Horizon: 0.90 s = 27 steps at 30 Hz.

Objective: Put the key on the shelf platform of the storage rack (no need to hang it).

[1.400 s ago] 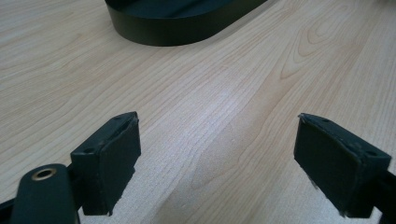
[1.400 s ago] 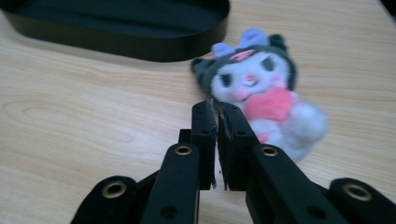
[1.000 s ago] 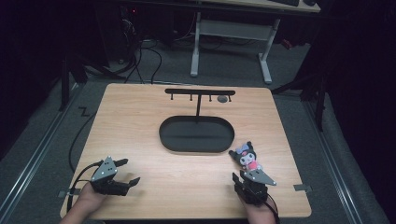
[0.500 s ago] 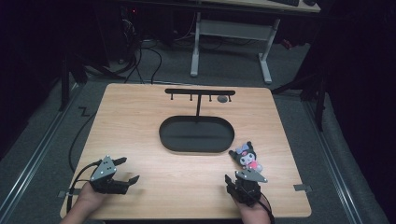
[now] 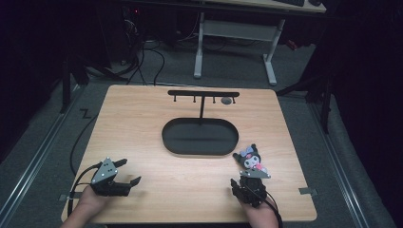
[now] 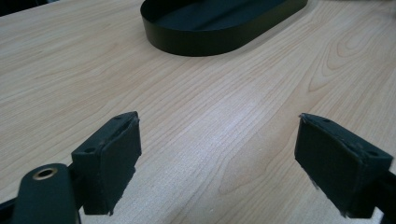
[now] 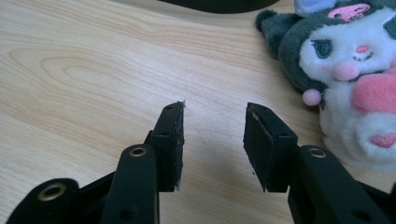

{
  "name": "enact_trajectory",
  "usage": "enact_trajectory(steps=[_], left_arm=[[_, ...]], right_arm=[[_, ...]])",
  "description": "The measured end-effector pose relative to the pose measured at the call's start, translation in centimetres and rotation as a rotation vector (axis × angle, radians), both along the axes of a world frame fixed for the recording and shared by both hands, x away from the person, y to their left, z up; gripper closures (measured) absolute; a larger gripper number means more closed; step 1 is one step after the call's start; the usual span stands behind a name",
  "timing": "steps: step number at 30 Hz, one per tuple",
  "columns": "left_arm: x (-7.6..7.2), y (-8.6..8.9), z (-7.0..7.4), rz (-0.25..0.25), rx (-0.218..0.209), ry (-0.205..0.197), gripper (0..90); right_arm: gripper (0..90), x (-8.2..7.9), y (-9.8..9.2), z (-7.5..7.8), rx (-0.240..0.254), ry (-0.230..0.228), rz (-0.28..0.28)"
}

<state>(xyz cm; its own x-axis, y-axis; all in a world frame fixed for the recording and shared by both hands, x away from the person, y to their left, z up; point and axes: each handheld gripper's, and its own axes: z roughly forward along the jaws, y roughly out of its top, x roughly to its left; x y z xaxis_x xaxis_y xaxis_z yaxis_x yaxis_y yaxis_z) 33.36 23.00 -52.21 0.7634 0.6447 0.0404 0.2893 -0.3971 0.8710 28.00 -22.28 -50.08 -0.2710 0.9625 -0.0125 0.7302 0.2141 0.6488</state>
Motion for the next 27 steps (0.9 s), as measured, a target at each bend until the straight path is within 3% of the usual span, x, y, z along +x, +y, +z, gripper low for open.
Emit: enact_trajectory(steps=[4,14,27], left_arm=[[0.0,0.0,0.0,0.001,-0.001,-0.003,15.5],[0.0,0.1,0.0,0.014,-0.007,-0.004,15.5],[-0.1,-0.3,-0.1,0.003,0.018,0.001,15.5]], right_arm=[[57.6,0.4,0.1,0.1,-0.023,0.027,0.016],[45.5,1.2,0.9,1.2,-0.079,0.121,0.074],[40.4,1.6,1.8,0.9,-0.159,0.221,0.146]])
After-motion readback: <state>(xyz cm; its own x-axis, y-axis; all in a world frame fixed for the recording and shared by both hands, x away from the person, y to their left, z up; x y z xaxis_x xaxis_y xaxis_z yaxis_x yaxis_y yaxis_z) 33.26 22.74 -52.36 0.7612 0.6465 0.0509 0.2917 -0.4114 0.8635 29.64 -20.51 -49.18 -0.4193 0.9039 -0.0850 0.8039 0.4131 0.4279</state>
